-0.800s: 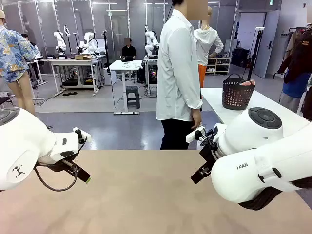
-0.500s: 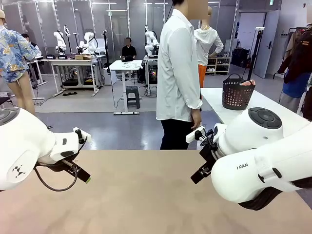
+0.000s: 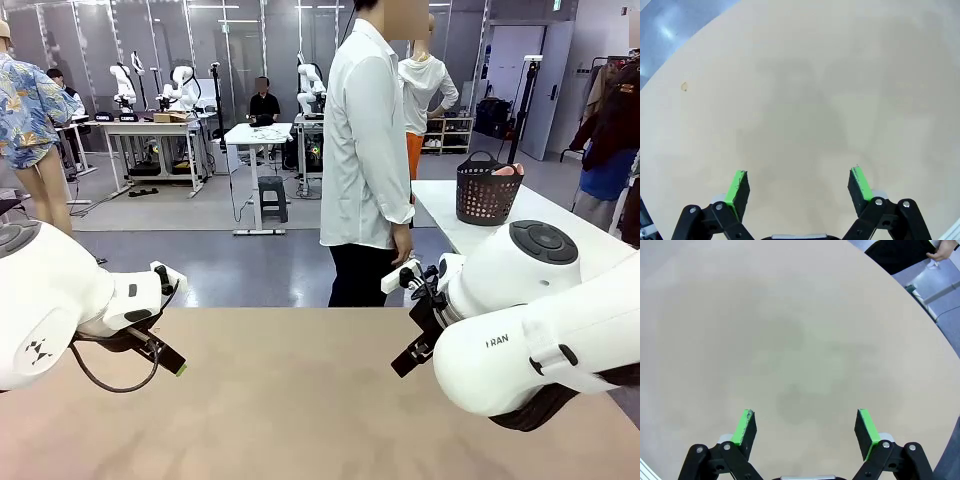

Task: Fold the towel.
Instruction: Grab the top end of the 100 cm Hotel Towel extended by the human.

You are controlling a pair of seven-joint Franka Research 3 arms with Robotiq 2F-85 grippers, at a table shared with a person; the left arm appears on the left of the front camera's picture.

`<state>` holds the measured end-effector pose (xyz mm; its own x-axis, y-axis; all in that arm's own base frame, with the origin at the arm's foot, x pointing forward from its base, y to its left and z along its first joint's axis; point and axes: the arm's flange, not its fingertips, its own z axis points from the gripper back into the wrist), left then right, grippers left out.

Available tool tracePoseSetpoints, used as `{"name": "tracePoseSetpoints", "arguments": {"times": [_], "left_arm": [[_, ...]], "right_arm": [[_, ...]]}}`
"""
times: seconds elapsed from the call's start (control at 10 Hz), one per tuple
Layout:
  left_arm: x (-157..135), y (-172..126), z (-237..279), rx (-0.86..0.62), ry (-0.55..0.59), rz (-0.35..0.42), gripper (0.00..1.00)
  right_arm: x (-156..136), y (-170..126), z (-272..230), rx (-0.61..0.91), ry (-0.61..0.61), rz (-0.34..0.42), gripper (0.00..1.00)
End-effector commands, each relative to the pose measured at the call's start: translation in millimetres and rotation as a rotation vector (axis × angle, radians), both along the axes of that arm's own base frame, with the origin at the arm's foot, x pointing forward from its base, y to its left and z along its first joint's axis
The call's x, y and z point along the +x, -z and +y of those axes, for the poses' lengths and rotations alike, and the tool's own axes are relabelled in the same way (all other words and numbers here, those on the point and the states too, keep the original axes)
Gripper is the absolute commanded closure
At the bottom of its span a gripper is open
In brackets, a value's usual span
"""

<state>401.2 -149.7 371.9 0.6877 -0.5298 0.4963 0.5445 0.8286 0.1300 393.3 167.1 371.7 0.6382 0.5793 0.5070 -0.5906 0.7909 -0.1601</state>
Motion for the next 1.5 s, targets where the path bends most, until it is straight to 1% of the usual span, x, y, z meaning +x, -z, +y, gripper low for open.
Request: {"name": "tracePoseSetpoints", "arguments": {"times": [0.0, 0.2, 0.3, 0.4, 0.5, 0.6, 0.7, 0.8, 0.9, 1.0, 1.1, 1.2, 1.3, 1.4], "left_arm": [[0, 0, 0, 0.0, 0.0, 0.0, 0.0], [0, 0, 0, 0.0, 0.0, 0.0, 0.0], [0, 0, 0, 0.0, 0.0, 0.0, 0.0], [2, -29, 5, 0.011, -0.083, 0.031, 0.0], [0, -60, 10, -0.068, -0.066, 0.122, 0.0], [-4, -96, 19, -0.187, -0.026, 0.225, 0.0], [-13, -128, 30, -0.256, -0.009, 0.243, 0.0], [-27, -161, 44, -0.336, 0.014, 0.271, 0.0], [-40, -190, 64, -0.451, 0.033, 0.306, 0.0], [-54, -214, 96, -0.633, 0.075, 0.325, 0.0], [-67, -227, 133, -0.793, 0.102, 0.331, 0.0], [-81, -234, 177, -0.973, 0.124, 0.376, 0.0], [-95, -233, 221, -1.089, 0.098, 0.338, 0.0], [-108, -225, 258, -1.167, 0.067, 0.309, 0.0]], "right_arm": [[0, 0, 0, 0.002, 0.002, 0.001, 0.0], [0, 0, 0, 0.0, 0.0, 0.0, 0.0], [-1, -22, 0, -0.041, -0.011, 0.002, 0.0], [-3, -51, -4, -0.027, 0.003, 0.018, 0.0], [-2, -82, -14, 0.045, 0.003, 0.073, 0.0], [-2, -113, -31, 0.125, 0.006, 0.098, 0.0], [-7, -141, -48, 0.209, -0.001, 0.129, 0.0], [-13, -164, -69, 0.282, -0.019, 0.186, 0.0], [-18, -183, -93, 0.402, -0.071, 0.261, 0.0], [-25, -199, -128, 0.556, -0.136, 0.326, 0.0], [-31, -206, -164, 0.682, -0.148, 0.367, 0.0], [-36, -207, -204, 0.8, -0.128, 0.39, 0.0], [-42, -201, -240, 0.879, -0.125, 0.397, 0.0], [-53, -192, -274, 0.977, -0.132, 0.384, 0.0]]}}
